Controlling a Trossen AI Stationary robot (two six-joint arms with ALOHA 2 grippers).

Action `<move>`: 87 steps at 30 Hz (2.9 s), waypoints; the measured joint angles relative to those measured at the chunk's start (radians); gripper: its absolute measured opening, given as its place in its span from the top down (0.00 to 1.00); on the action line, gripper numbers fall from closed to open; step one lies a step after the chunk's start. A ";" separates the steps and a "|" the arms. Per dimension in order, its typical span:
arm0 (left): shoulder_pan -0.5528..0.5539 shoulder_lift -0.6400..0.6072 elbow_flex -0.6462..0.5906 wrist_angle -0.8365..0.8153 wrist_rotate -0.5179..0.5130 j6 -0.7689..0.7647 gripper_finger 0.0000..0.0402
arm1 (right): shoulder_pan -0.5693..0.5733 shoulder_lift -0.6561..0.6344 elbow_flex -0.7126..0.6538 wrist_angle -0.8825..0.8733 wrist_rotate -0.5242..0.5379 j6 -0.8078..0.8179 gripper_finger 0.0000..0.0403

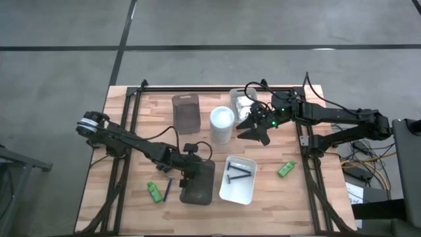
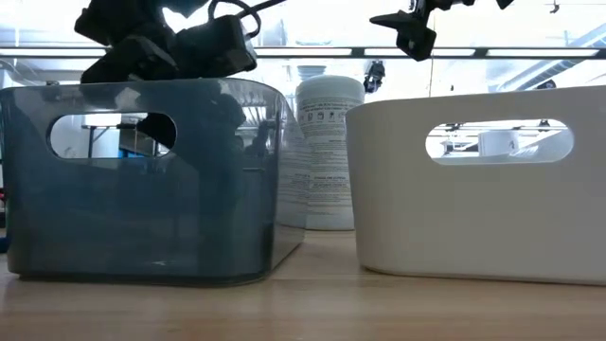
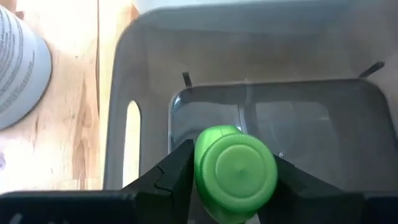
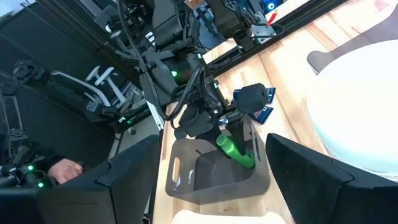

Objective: Pick & Place Travel size toiletries
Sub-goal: Put the green shampoo bottle into the bottom black bin

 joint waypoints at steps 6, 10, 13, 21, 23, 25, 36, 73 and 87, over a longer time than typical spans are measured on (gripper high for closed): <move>0.010 0.000 0.016 0.004 0.000 -0.002 0.62 | 0.000 0.000 -0.001 0.000 -0.002 -0.029 0.27; 0.012 0.000 0.017 0.004 0.000 -0.018 0.56 | 0.000 0.000 0.000 0.000 -0.003 -0.050 0.31; 0.012 0.000 0.017 0.004 0.000 -0.030 0.51 | 0.000 0.000 -0.002 -0.001 -0.006 -0.051 0.33; 0.012 0.000 0.084 -0.065 0.021 -0.044 0.43 | 0.000 0.000 -0.002 -0.005 -0.009 -0.056 0.40; 0.011 0.000 0.108 -0.116 0.021 -0.044 0.42 | 0.000 0.000 -0.003 -0.005 -0.010 -0.056 0.40; 0.011 0.000 0.135 -0.174 0.022 -0.050 0.42 | 0.000 0.000 -0.003 -0.005 -0.010 -0.056 0.41; 0.010 -0.046 0.353 -0.595 0.046 -0.109 0.42 | 0.000 0.000 -0.003 -0.011 -0.036 -0.056 0.39; -0.141 -0.605 -0.129 -0.098 -0.281 -0.665 0.42 | 0.010 -0.171 -0.005 -0.772 -0.091 0.192 0.31; -0.075 -0.734 -0.573 0.915 -0.260 -0.554 0.43 | 0.177 -0.224 -0.058 -0.972 0.058 0.726 0.41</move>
